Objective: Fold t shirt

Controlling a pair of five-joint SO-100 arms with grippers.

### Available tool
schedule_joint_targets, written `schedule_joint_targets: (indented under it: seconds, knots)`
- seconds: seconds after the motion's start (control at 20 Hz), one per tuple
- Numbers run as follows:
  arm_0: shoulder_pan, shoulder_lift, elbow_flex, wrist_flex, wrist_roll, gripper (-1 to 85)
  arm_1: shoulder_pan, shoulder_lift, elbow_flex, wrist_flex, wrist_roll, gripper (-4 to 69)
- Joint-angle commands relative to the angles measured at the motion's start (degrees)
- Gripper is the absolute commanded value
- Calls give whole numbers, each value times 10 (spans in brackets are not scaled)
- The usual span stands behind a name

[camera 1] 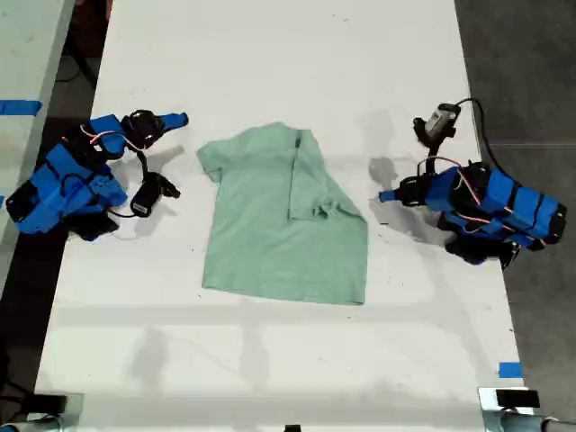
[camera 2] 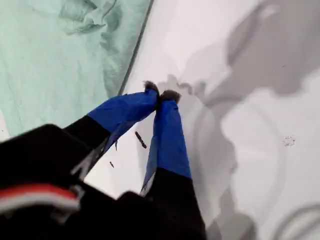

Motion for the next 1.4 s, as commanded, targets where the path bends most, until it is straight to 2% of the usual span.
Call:
schedule_joint_targets:
  seconds: [0.0,0.2,0.35,0.4,0.45,0.5,0.55,0.6,0.65,0.7,0.8,0.9,1.1,1.35]
  knots:
    - [49,5,22,-33,35,-2,14,6,29,13,13,25]
    - [120,5,23,-91,105,-2,14,6,29,14,13,25]
    - [92,4,-25,-91,105,-2,15,6,29,14,13,25]
    - [80,-24,-103,-65,99,-2,19,6,29,14,12,25]
    - [56,-156,-218,-31,93,-2,21,6,29,14,12,25]
    - [49,-379,-374,35,87,-2,21,6,29,14,12,25]
    - [57,-591,-533,135,75,-2,22,6,29,14,12,25]
    - [68,-767,-669,233,67,37,23,6,29,14,11,25]
    - [83,-882,-752,284,67,147,20,6,29,15,14,25]
    - [91,-949,-787,294,63,205,17,6,29,16,16,25]
    - [108,-996,-763,246,66,236,16,6,29,17,16,25]
    - [120,-1014,-707,186,68,221,16,6,29,17,15,25]
    - [106,-1025,-599,113,33,208,16,6,28,17,15,25]
    - [88,-918,-549,91,41,198,16,6,28,17,16,25]
